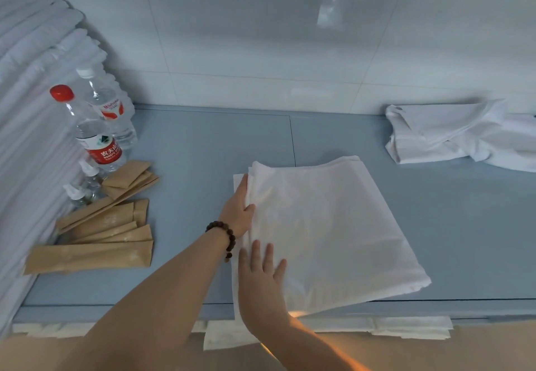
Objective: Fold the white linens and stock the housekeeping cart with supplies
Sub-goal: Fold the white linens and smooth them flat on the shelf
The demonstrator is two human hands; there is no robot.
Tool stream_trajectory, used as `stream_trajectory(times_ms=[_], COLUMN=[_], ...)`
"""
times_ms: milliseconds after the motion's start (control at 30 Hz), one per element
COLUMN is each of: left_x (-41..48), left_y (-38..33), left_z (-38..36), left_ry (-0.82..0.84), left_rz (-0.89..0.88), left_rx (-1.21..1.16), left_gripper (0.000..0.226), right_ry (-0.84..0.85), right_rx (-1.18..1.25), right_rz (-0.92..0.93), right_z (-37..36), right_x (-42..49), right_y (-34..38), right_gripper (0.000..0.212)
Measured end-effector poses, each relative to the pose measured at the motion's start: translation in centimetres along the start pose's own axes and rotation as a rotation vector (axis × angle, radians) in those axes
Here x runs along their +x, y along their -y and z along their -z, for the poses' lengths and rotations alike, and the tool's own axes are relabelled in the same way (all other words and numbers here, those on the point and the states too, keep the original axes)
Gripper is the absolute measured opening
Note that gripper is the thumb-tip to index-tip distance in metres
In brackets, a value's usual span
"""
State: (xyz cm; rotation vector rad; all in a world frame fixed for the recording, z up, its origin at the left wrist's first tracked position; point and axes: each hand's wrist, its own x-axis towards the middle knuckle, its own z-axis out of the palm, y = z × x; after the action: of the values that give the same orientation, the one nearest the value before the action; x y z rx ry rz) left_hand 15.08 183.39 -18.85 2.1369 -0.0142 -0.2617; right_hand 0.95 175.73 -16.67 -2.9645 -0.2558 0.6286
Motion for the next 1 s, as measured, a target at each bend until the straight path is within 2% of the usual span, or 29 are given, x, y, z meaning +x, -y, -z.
stream_trajectory(times_ms=[67,133,233,333,467,567,667,733,800,900,1000], left_x=[-0.3,-0.4,-0.4,-1.0,-2.7,-4.0,-5.5,-6.5,-7.6,-8.9,-10.3], left_y=[-0.4,-1.3,-2.7,-4.3,-6.5,-7.6,-8.2,-8.3,-8.3,-8.1,-8.1], left_z=[-0.5,-1.1,-2.1,-3.8,-7.7,-10.4,-12.1,-12.8,-13.4,-14.3,-15.7], left_ry=[-0.020,-0.102,-0.132,-0.021,0.088,0.116,0.124,0.117,0.108,0.099,0.105], left_rz=[-0.022,0.004,-0.001,-0.080,-0.082,-0.017,-0.003,0.011,0.057,0.046,0.001], left_rx=[0.041,0.134,0.493,0.646,0.714,0.769,0.798,0.798,0.772,0.804,0.807], left_gripper=[0.080,0.081,0.071,0.061,0.057,0.054,0.053,0.054,0.055,0.056,0.058], right_ry=[0.039,0.050,-0.040,-0.150,-0.118,-0.148,-0.196,-0.179,-0.132,-0.088,-0.158], right_rx=[-0.002,0.184,0.477,0.196,-0.085,-0.134,-0.156,-0.161,-0.153,-0.087,-0.151], right_rz=[0.050,0.099,0.115,0.055,-0.009,-0.025,-0.043,-0.039,-0.011,0.075,0.095], right_z=[-0.7,0.1,2.7,4.3,3.4,1.1,-0.3,-0.1,0.5,2.6,4.2], right_x=[-0.5,-0.4,0.3,1.4,2.5,2.7,2.7,3.0,3.3,3.5,2.8], right_y=[-0.3,-1.1,-5.0,-11.6,-17.6,-17.9,-17.6,-17.8,-18.2,-20.3,-24.7], right_gripper=[0.069,0.069,0.062,0.057,0.054,0.059,0.077,0.082,0.077,0.056,0.053])
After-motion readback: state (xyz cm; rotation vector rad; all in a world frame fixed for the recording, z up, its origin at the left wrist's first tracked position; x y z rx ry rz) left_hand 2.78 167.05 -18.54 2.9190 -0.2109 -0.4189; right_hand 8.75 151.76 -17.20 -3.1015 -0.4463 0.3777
